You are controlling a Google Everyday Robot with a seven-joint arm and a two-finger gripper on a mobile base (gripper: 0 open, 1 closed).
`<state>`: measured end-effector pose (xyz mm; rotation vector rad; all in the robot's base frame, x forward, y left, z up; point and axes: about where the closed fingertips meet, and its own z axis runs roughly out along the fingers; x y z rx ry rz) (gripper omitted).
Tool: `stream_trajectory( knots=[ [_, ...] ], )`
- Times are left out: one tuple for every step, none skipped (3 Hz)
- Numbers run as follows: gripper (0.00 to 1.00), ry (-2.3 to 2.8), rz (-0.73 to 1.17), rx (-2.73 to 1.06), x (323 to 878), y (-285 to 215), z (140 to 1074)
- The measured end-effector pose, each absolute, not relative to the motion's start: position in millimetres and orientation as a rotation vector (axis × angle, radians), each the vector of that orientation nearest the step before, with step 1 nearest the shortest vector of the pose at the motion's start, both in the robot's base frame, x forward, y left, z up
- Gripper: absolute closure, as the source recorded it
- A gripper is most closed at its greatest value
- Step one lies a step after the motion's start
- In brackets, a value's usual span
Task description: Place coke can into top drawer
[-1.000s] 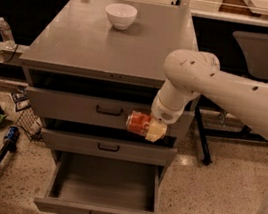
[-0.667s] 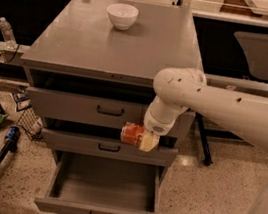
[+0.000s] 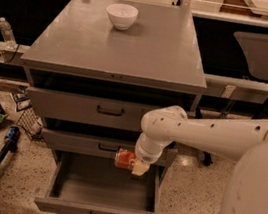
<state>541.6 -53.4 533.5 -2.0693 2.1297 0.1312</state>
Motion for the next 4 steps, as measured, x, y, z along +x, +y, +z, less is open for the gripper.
stream_trajectory(
  knots=[
    [1.00,2.198,0.272,-2.006,538,-54,475],
    [1.00,2.220,0.309,-2.014,531,-53,456],
    [1.00,2.260,0.374,-1.971,537,-51,422],
    [1.00,2.111,0.408,-1.976,551,-37,340]
  ],
)
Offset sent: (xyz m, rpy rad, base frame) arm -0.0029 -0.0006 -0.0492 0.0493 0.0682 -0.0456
